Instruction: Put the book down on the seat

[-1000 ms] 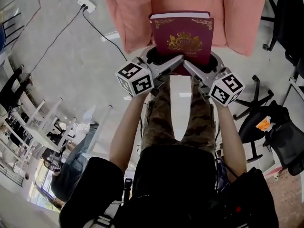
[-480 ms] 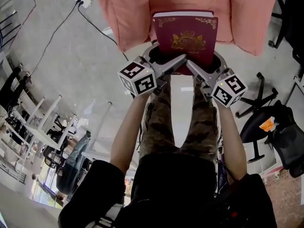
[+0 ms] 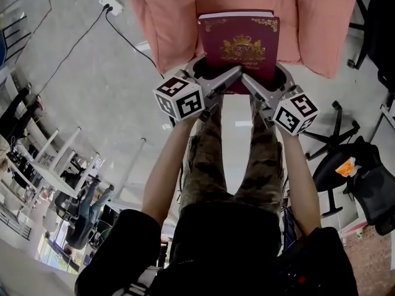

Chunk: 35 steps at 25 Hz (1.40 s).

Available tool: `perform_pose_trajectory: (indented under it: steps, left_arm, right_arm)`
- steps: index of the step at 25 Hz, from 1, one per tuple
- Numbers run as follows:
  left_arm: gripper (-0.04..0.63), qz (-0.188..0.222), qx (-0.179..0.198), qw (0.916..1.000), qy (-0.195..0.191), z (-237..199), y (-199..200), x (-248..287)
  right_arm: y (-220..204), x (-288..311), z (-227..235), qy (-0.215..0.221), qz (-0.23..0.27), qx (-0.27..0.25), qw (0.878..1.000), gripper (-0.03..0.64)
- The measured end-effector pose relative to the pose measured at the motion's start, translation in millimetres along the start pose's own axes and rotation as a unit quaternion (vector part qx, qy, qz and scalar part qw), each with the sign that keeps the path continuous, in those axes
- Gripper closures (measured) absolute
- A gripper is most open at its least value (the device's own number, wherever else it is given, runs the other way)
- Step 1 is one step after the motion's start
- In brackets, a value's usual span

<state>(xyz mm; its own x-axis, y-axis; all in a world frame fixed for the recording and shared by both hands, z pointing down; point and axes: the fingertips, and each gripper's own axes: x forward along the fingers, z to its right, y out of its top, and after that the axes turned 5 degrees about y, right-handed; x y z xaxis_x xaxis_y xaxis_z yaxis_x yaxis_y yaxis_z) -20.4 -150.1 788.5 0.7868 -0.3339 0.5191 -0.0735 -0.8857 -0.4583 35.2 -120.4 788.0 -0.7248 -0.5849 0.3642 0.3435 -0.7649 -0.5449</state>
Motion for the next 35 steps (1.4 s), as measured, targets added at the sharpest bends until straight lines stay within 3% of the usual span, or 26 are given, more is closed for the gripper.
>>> perform_pose_trajectory:
  steps: [17, 23, 35]
  left_arm:
    - [0.233, 0.013, 0.035, 0.9989, -0.028, -21.3, 104.3, 71.9]
    - [0.233, 0.030, 0.043, 0.9985, -0.017, -30.8, 111.3, 85.9]
    - [0.229, 0.023, 0.040, 0.9987, 0.021, -97.0, 140.9, 162.0]
  right_arm:
    - [103.1, 45.8, 58.4, -0.028, 0.022, -0.043, 0.998, 0.238]
    - [107.9, 54.8, 76.2, -0.013, 0.025, -0.030, 0.999, 0.238]
    - [131.4, 109.7, 165.0, -0.024, 0.003, -0.022, 0.999, 0.238]
